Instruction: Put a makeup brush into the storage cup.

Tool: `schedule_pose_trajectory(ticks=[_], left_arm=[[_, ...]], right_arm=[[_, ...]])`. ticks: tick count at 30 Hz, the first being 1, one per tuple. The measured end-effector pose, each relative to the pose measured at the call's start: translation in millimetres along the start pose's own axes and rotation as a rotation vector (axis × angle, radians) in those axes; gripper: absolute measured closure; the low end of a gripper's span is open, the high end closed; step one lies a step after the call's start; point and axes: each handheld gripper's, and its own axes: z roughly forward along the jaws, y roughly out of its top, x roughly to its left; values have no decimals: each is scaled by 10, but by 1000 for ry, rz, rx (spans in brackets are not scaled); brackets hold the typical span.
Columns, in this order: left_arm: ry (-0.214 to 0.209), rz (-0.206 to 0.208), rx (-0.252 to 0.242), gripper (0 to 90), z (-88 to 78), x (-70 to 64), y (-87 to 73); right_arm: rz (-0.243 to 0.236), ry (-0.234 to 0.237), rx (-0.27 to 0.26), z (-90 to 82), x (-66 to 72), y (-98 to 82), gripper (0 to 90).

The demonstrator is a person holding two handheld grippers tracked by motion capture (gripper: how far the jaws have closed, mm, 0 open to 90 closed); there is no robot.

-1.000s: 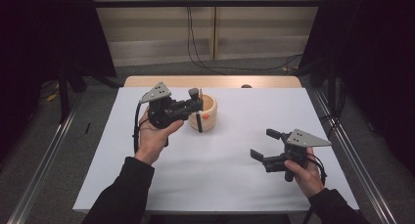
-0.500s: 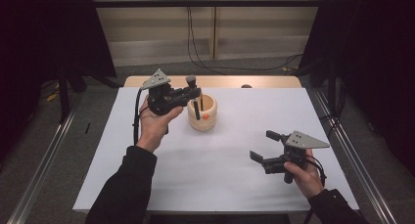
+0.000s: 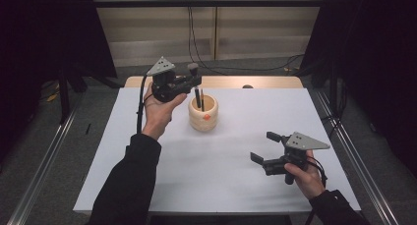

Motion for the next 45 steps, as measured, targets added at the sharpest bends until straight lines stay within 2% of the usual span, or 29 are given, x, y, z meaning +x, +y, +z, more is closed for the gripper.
schedule_pose_trajectory(ticks=[3, 4, 5, 6, 7, 10, 12, 16, 17, 20, 23, 26, 28, 30, 31, 35, 36, 40, 44, 45], left_arm=[[17, -8, -6, 775, 32, 33, 8], [9, -2, -5, 775, 50, 47, -5], [27, 3, 2, 775, 69, 43, -17], [12, 4, 1, 775, 92, 57, -32], [33, 3, 2, 775, 111, 54, -43], [43, 1, 6, 775, 158, 69, -72], [40, 12, 6, 775, 188, 78, -85], [44, 3, 16, 775, 238, 87, -114], [61, 9, 24, 775, 250, 81, -122], [46, 18, 31, 775, 281, 87, -158], [59, 17, 31, 775, 291, 75, -192], [31, 11, 21, 774, 318, 81, -240], [29, 24, 33, 774, 331, 86, -273], [48, 20, 41, 775, 338, 86, -304], [35, 8, 30, 775, 348, 92, -326], [47, 0, 43, 775, 362, 116, -380], [35, -6, 33, 775, 372, 125, -396], [48, 1, 51, 774, 392, 112, -449], [36, -7, 57, 774, 425, 112, -529], [46, -4, 73, 774, 424, 116, -541]], right_arm=[[5, -4, -4, -4, 1, 4, 26], [5, -2, -3, -7, -1, 4, 25], [4, -1, -3, -5, -3, 4, 25], [3, -1, -2, -2, -3, 2, 25], [2, -1, -2, -2, -3, 2, 25], [3, 0, -3, -4, 3, 4, 25], [3, -1, -4, -5, 1, 3, 23], [11, -1, -7, -6, -6, 4, 20], [7, -3, -9, -6, -8, 4, 20], [6, -4, -9, -5, -6, 5, 21], [5, -3, -7, -5, -6, 3, 21], [6, -3, -8, -5, -5, 4, 21], [1, -1, -10, -5, -6, 5, 22], [-5, -3, -5, -5, -3, 3, 22], [-6, -3, -5, -1, -4, 1, 22], [-1, -2, -5, -2, -2, 1, 22], [-3, -2, -4, -2, -5, 1, 23], [0, -4, -14, -10, -1, 9, 24], [5, -1, -9, -7, 1, 6, 24], [5, -2, -9, -7, 3, 6, 24]])
